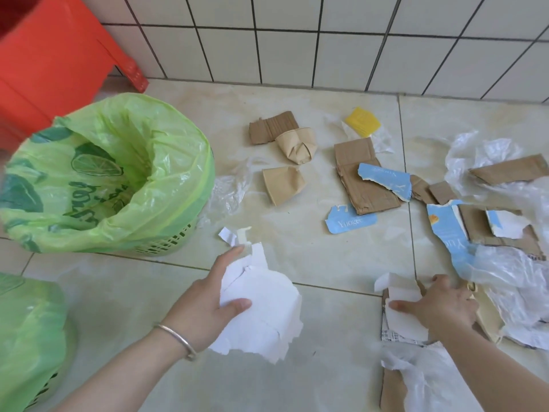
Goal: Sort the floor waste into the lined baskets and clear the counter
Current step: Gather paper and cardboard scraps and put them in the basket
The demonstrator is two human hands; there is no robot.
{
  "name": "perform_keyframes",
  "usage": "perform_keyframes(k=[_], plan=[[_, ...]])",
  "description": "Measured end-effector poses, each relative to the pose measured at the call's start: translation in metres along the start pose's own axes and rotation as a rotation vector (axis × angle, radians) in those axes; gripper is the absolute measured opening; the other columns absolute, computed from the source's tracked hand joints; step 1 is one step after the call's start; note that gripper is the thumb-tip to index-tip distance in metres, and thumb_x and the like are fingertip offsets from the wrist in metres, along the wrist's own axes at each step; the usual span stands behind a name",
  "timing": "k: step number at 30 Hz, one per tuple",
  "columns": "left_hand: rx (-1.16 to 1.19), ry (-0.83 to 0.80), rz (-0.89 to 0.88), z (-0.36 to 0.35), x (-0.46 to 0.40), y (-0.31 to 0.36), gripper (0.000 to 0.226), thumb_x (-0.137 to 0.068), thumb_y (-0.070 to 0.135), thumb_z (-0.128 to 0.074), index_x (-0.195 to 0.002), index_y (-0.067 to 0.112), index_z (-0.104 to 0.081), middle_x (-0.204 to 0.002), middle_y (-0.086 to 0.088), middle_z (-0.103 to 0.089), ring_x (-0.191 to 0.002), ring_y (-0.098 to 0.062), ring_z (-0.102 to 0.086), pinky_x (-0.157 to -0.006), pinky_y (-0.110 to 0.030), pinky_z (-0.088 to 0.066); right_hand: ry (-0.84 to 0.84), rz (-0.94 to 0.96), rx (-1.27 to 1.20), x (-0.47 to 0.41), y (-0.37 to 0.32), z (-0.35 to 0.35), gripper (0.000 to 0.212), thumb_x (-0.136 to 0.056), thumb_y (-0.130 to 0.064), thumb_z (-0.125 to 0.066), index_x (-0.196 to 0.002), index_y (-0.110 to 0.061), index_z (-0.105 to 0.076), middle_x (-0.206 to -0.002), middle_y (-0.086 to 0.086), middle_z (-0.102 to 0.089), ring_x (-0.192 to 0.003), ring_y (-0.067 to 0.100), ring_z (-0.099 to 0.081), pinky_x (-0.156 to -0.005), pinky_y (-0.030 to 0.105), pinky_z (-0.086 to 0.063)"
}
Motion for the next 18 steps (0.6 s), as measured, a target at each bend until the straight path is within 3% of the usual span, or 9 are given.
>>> perform_keyframes(k=[2, 3, 4, 6, 8, 12, 18], plan=[[-0.001, -0.028, 0.077, -0.003, -0.027, -0.002, 0.096, -0.083, 0.03, -0.065, -0.144, 0.043, 0.007, -0.116, 0.0, -0.058, -0.091, -0.022, -0.059, -0.077, -0.029, -0.043, -0.009, -0.001, -0.027, -0.005, 0.004, 0.0, 0.096, -0.046, -0.064, -0.081, -0.12, -0.013, -0.047, -0.121, 0.019, -0.049, -0.114, 0.035, -0.048, -0.09, 0.039, -0.042], [0.048, -0.008, 0.126, -0.002, -0.044, -0.008, 0.095, -0.081, 0.028, -0.068, -0.147, 0.035, 0.001, -0.129, 0.001, -0.052, -0.106, -0.023, -0.057, -0.083, -0.029, -0.042, -0.02, 0.026, -0.033, -0.007, 0.003, -0.001, 0.088, -0.048, -0.063, -0.08, -0.116, -0.015, -0.052, -0.116, 0.016, -0.053, -0.109, 0.034, -0.051, -0.086, 0.038, -0.044], [0.094, 0.031, 0.151, 0.002, -0.062, -0.013, 0.086, -0.08, 0.026, -0.07, -0.147, 0.026, -0.016, -0.133, -0.001, -0.052, -0.111, -0.022, -0.055, -0.086, -0.029, -0.042, -0.049, 0.069, -0.028, -0.008, 0.0, -0.003, 0.077, -0.051, -0.064, -0.078, -0.11, -0.019, -0.058, -0.107, 0.012, -0.058, -0.102, 0.031, -0.055, -0.08, 0.035, -0.048], [0.15, 0.125, 0.207, 0.011, -0.093, -0.024, 0.052, -0.08, 0.026, -0.069, -0.127, 0.013, -0.05, -0.118, -0.005, -0.062, -0.098, -0.022, -0.057, -0.081, -0.03, -0.045, -0.13, 0.166, -0.023, -0.009, -0.008, -0.007, 0.053, -0.059, -0.059, -0.075, -0.097, -0.024, -0.062, -0.087, 0.001, -0.063, -0.085, 0.022, -0.06, -0.063, 0.028, -0.049], [0.206, 0.224, 0.298, 0.019, -0.117, -0.042, 0.037, -0.085, 0.029, -0.064, -0.115, 0.008, -0.06, -0.114, -0.012, -0.066, -0.095, -0.026, -0.06, -0.078, -0.03, -0.045, -0.202, 0.22, -0.07, -0.008, -0.014, -0.008, 0.037, -0.067, -0.05, -0.076, -0.086, -0.025, -0.058, -0.074, -0.005, -0.058, -0.076, 0.017, -0.058, -0.052, 0.021, -0.041], [0.092, 0.359, 0.471, 0.019, -0.139, -0.068, 0.042, -0.08, 0.038, -0.065, -0.11, 0.009, -0.066, -0.112, -0.016, -0.065, -0.102, -0.032, -0.062, -0.088, -0.032, -0.049, -0.274, 0.267, -0.199, -0.011, -0.016, -0.01, 0.026, -0.071, -0.038, -0.078, -0.084, -0.022, -0.061, -0.08, -0.002, -0.063, -0.074, 0.014, -0.057, -0.055, 0.021, -0.041], [0.066, 0.308, 0.515, -0.003, -0.151, -0.051, 0.045, -0.082, 0.028, -0.066, -0.122, 0.008, -0.058, -0.127, -0.019, -0.053, -0.109, -0.036, -0.057, -0.096, -0.038, -0.046, -0.378, 0.202, -0.423, -0.026, -0.006, -0.011, 0.027, -0.075, -0.028, -0.076, -0.093, -0.012, -0.066, -0.091, 0.005, -0.068, -0.082, 0.02, -0.062, -0.06, 0.024, -0.048]])
Point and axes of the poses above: each hand's wrist, its own x-axis away from the middle knuckle, its own z-axis out of the back of the hand, y = z × x, the point moved 8 cm from there along -x, towards the middle knuckle
